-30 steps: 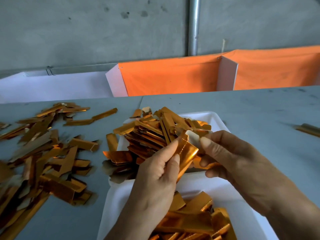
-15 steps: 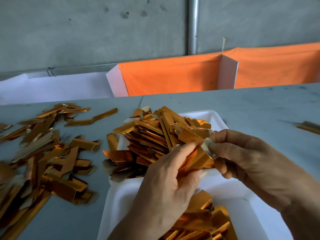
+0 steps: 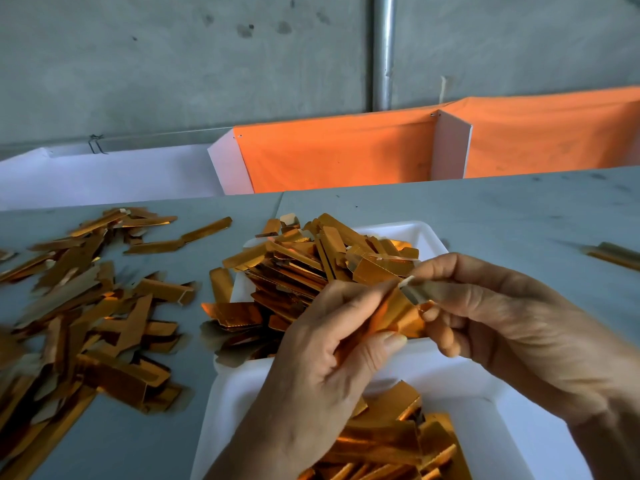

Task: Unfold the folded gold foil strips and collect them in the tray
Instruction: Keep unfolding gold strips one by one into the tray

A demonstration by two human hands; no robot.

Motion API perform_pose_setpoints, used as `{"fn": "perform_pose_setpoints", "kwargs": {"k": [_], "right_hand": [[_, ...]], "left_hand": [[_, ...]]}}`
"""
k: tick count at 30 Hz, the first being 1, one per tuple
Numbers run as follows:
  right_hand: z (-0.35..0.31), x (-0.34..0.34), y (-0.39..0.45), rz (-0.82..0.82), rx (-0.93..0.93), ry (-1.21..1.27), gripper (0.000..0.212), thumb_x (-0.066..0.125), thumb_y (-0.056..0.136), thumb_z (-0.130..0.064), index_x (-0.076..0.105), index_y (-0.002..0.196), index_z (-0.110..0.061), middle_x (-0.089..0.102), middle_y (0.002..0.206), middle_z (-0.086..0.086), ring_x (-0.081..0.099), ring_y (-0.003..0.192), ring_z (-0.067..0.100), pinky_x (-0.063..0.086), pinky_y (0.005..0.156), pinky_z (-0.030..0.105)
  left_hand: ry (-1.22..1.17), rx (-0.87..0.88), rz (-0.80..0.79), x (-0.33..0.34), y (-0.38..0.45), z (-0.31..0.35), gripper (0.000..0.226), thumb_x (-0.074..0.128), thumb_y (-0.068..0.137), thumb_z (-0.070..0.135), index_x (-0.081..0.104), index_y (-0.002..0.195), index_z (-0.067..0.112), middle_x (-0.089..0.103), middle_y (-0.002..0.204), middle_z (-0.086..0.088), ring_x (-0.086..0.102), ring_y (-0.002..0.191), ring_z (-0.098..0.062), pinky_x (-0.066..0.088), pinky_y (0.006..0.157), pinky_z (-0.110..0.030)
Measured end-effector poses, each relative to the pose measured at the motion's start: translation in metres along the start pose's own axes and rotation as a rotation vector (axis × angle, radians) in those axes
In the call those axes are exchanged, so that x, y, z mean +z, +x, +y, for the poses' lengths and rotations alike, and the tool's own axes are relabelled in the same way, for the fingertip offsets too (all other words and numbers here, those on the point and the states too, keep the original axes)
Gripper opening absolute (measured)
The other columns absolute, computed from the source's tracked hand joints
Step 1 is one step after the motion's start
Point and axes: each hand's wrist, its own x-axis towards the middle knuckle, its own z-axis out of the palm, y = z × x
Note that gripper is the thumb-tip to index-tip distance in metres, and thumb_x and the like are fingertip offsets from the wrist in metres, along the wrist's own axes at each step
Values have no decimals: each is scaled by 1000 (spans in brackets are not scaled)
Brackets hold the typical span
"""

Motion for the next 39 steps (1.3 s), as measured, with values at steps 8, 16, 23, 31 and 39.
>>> {"fn": "perform_pose_setpoints", "kwargs": {"k": [8,16,23,31,39], "right_hand": [[1,0,0,68,26,-13,23,78,68,-35,71,73,-14,58,66,7,56,55,12,47,48,19],[-1,-5,-1,-24,88,-31,39,89,53,-30,73,83,-13,61,68,7,56,53,12,47,48,19],[-3,7,-2,98,-65,-339,5,69,69,-22,70,68,-18,56,54,0,48,46,8,41,47,14],[-1,-2,-3,-124,-23,23,24,81,71,-26,67,85,-12,59,68,6,58,58,15,50,55,21],[-3,2,-3,-45,-22,-136,18,79,65,-25,68,74,-13,59,62,9,55,54,14,47,53,20]], "left_hand": [[100,19,-64,3,-1,3,48,35,92,46,36,140,37,43,114,22,52,109,-5,40,84,-9],[112,99,-87,2,0,5,46,42,95,33,40,141,29,43,113,22,52,104,1,40,78,-3],[130,90,-91,5,-1,2,46,43,95,41,37,140,35,44,113,21,51,108,0,42,80,-6],[60,41,-48,-1,-1,1,45,45,94,39,42,139,33,46,109,20,51,109,-5,39,83,-7],[91,43,-71,-3,-2,1,47,43,93,42,40,139,35,45,112,19,50,112,-6,39,84,-8]]}}
